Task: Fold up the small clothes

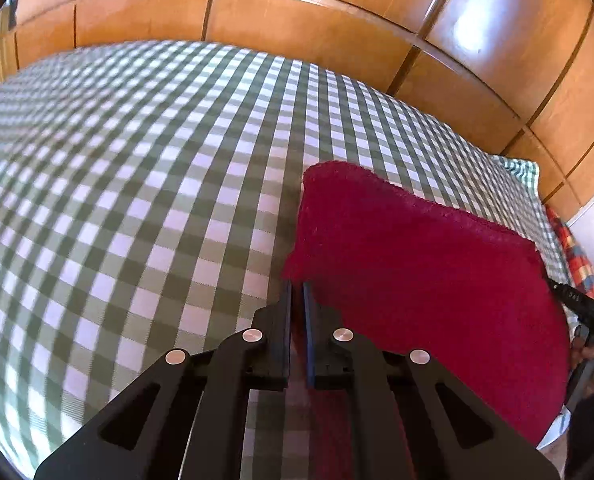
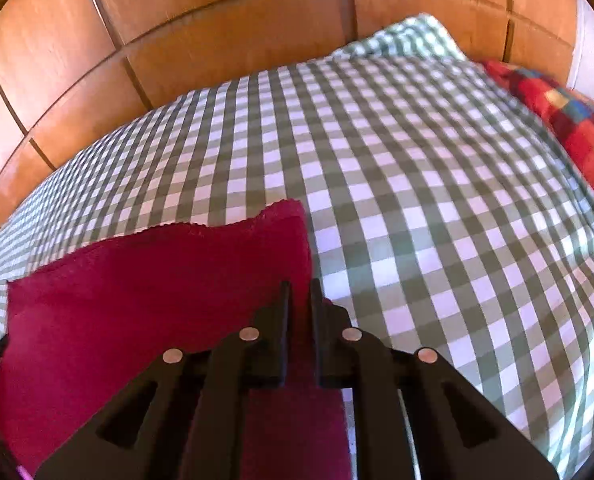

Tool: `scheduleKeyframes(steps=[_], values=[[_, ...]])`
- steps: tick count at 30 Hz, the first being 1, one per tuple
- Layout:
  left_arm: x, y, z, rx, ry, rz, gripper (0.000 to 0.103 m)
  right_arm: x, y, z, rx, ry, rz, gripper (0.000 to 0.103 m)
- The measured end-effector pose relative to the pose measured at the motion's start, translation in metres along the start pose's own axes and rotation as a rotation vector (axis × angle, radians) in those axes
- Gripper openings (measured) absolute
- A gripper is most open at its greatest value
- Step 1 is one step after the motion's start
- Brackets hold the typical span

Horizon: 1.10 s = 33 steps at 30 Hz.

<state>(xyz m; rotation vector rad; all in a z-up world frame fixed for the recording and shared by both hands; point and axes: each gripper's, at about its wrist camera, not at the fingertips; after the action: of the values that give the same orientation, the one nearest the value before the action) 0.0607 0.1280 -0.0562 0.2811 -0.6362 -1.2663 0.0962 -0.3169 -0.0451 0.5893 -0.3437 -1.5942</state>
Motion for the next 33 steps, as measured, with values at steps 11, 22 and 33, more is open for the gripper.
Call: scheduleKeyframes(steps=[11, 22, 33], values=[[0.030, -0.023, 0.057, 0.108, 0.102, -0.132, 0.005, -0.027, -0.001, 0.062, 0.133, -0.086, 0.066, 0.075], [0.028, -0.052, 0.078, 0.138, 0.144, -0.181, 0.034, -0.114, -0.043, 0.066, 0.081, 0.105, 0.224, 0.082], [0.016, -0.070, 0.079, 0.116, 0.150, -0.183, 0.034, -0.117, -0.063, 0.033, 0.045, 0.127, 0.243, 0.099]])
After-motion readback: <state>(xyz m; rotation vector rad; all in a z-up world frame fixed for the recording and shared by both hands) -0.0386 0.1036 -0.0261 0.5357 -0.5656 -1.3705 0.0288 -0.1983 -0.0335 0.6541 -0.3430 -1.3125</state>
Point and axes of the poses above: each gripper's, at about its wrist camera, not at the fingertips, and z roughly against the way its jaws point, x to its right, y to its top, and after that the axes turned 3 degrees about z, right-handed
